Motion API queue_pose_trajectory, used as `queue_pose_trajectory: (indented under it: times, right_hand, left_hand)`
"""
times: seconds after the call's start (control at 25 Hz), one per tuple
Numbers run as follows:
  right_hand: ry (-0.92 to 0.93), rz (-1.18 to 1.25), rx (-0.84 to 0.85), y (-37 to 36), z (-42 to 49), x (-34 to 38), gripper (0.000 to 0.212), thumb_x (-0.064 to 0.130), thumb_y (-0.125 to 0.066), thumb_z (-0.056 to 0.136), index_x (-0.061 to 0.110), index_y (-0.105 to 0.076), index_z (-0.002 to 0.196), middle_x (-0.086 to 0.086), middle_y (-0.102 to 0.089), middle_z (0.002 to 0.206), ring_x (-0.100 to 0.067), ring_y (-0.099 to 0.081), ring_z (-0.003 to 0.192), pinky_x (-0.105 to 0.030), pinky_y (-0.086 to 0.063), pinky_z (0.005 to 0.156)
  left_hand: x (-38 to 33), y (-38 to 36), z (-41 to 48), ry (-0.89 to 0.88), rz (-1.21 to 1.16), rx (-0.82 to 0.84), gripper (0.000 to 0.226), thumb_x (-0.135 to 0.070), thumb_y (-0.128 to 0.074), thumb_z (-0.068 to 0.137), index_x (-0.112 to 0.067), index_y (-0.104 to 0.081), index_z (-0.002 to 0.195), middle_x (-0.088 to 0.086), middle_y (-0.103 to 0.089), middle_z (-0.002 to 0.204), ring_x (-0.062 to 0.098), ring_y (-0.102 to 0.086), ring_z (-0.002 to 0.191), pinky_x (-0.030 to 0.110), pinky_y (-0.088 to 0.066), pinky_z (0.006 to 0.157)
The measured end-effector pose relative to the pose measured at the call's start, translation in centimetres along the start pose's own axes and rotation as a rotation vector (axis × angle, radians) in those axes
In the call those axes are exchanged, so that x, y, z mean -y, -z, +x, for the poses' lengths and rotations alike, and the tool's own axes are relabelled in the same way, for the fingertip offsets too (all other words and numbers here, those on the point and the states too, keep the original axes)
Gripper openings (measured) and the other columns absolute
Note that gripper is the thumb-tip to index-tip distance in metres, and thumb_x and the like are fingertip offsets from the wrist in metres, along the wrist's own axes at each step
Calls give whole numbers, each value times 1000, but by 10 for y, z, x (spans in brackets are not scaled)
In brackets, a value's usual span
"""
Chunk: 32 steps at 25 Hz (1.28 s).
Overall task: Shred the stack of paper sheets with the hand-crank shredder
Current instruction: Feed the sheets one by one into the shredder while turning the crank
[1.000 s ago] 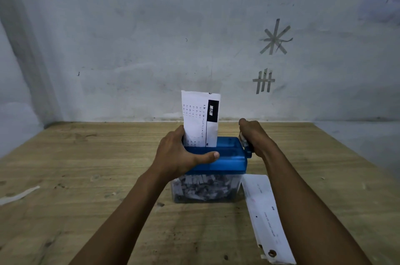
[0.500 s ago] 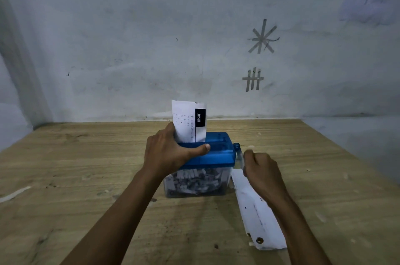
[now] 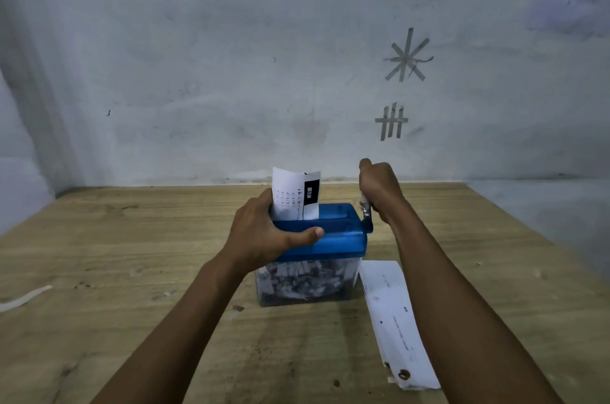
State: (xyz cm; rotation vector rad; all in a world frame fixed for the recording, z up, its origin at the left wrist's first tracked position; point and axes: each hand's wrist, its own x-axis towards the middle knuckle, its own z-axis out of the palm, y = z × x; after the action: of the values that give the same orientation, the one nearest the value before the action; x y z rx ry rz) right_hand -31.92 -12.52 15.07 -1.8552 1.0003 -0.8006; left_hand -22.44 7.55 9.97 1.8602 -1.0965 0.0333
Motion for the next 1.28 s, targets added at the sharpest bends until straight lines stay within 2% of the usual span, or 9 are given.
queue_pose_trajectory:
  times: [0.2, 0.32, 0.48, 0.56, 0.68, 0.84, 1.04, 1.2, 1.28]
  right_hand:
    - [-357, 107, 335, -19, 0, -45, 12, 12, -48, 92, 5, -56, 86, -14, -57, 68, -25, -55, 56, -28, -48, 56]
    - [-444, 283, 402, -24, -19, -69, 17, 16, -54, 93, 2, -61, 99, -14, -63, 76, -26, -61, 61, -31, -52, 58]
    - [-485, 460, 323, -20, -48, -79, 29, 18, -47, 98, 6, -57, 72, -4, -58, 51, -16, -53, 40, -25, -40, 46]
    - [-442, 509, 230, -16, -67, -83, 37, 20, -41, 104, 8, -56, 72, -1, -55, 46, -11, -50, 36, -25, -37, 45]
    - [-258, 331, 144, -7, -88, -88, 56, 52, -29, 105, 12, -56, 76, 3, -47, 51, -7, -40, 39, -22, -30, 42]
    - [-201, -10, 150, 8, -101, -75, 80, 91, -27, 80, 17, -52, 63, 3, -49, 54, -13, -42, 50, -27, -33, 51]
    - [31, -353, -96, 33, -107, -43, 70, 76, -42, 89, 15, -48, 57, 1, -48, 51, -18, -48, 49, -28, -34, 53]
    - [99, -398, -285, 31, -80, -11, 83, 71, -23, 97, 7, -65, 65, -5, -63, 62, -20, -59, 58, -28, -39, 55]
    - [133, -359, -262, 23, -53, 0, 76, 63, -22, 101, 8, -63, 69, -5, -63, 65, -21, -59, 63, -30, -39, 58]
  left_hand:
    - [1, -1, 0, 8, 24, -36, 96, -86, -73, 47, -28, -56, 122, -10, -65, 108, 12, -63, 95, 30, -60, 74]
    - [1, -4, -3, 43, 51, -80, 97, -88, -72, 46, -28, -56, 121, -11, -65, 106, 12, -62, 93, 36, -60, 74]
    - [1, -5, -4, 71, 81, -110, 94, -92, -68, 44, -31, -55, 115, -14, -64, 100, 11, -62, 89, 42, -59, 75]
    - [0, -6, -5, 79, 118, -100, 90, -95, -64, 44, -36, -53, 111, -17, -62, 98, 12, -62, 88, 48, -57, 80]
    - [-2, -5, -5, 91, 153, -69, 84, -96, -61, 45, -39, -49, 107, -21, -58, 94, 12, -60, 89, 52, -52, 88]
    - [-6, -4, -4, 106, 195, -64, 73, -87, -70, 57, -36, -48, 105, -16, -57, 97, 13, -54, 94, 40, -35, 91]
    - [-3, -5, -4, 113, 275, -41, 84, -97, -52, 50, -28, -49, 97, -7, -61, 97, 18, -56, 94, 41, -34, 89]
    - [-2, -3, -2, 84, 225, -13, 82, -97, -53, 48, -29, -51, 94, -11, -62, 90, 15, -60, 87, 43, -42, 94]
    - [-4, -1, 0, 74, 194, 0, 79, -95, -56, 48, -29, -50, 91, -12, -62, 87, 12, -60, 84, 45, -43, 96]
